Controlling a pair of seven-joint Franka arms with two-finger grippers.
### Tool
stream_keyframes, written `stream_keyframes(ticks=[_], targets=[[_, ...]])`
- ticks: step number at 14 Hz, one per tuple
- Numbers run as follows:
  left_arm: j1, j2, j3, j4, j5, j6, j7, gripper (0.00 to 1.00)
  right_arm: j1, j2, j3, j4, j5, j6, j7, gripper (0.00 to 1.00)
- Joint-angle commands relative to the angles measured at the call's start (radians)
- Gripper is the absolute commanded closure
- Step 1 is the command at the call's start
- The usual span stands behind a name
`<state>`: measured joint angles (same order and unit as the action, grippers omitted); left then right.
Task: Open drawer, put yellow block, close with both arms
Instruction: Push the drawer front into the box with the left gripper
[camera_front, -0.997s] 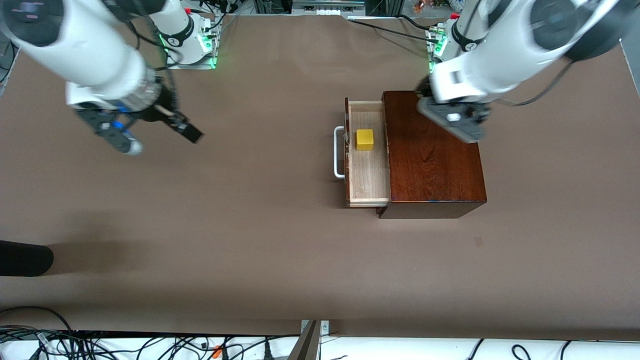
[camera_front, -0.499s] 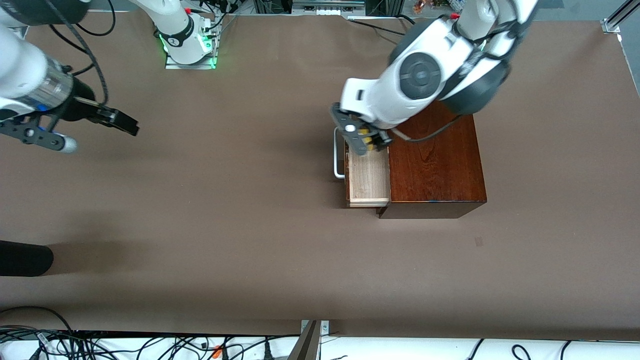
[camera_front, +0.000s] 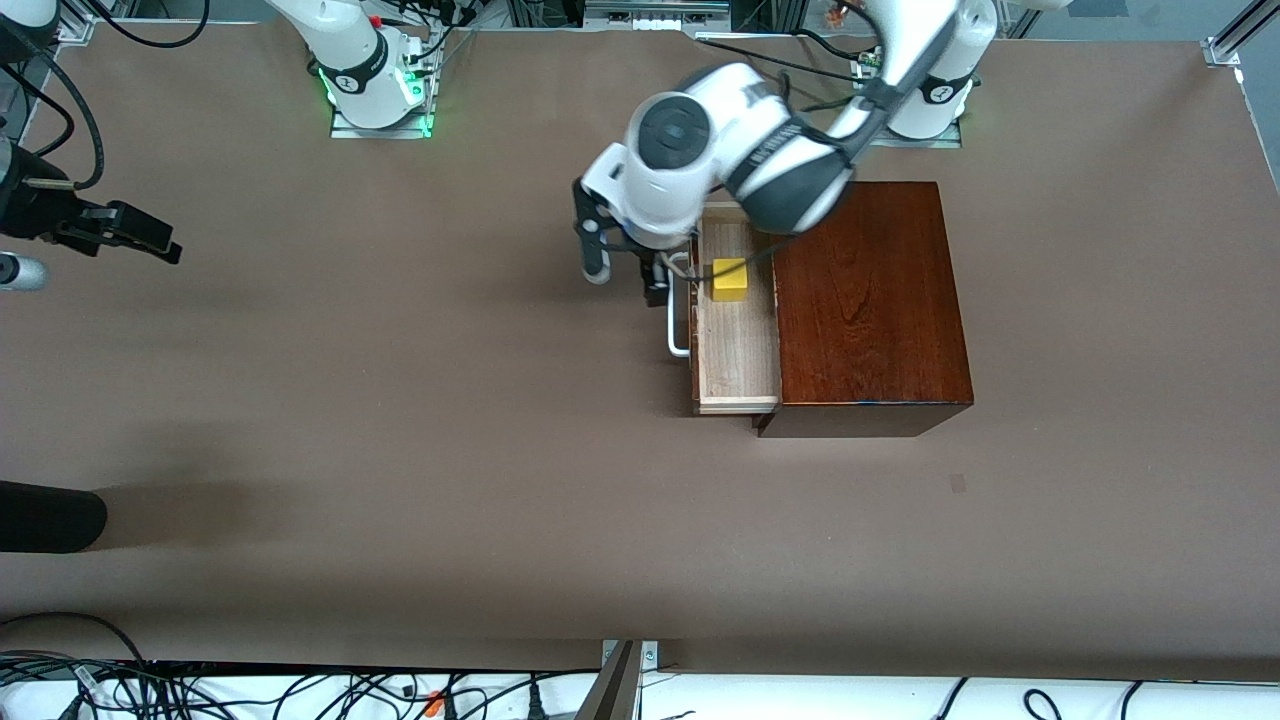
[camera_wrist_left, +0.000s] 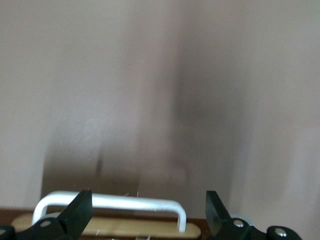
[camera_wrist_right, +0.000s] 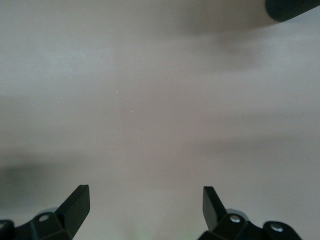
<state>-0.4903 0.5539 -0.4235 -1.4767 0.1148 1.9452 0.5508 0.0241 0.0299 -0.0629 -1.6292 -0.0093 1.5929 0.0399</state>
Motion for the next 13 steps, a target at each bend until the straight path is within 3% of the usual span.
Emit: stream_keyframes(ticks=[1,6,13], targets=[[-0.053,0.067,0.005,0.032,0.112,0.021,0.034,0.0,-0.018,-0.027,0.032,-0.031,-0.031,0.015,-0.015,0.0],[-0.047,0.118,0.006,0.013,0.17,0.089,0.057,0.0,-0.016,-0.025,0.034,-0.038,-0.026,0.03,-0.017,0.0],[-0.002,0.118,0.011,-0.019,0.177,0.028,0.173,0.0,-0.012,-0.03,0.034,-0.037,-0.028,0.024,-0.02,0.0]])
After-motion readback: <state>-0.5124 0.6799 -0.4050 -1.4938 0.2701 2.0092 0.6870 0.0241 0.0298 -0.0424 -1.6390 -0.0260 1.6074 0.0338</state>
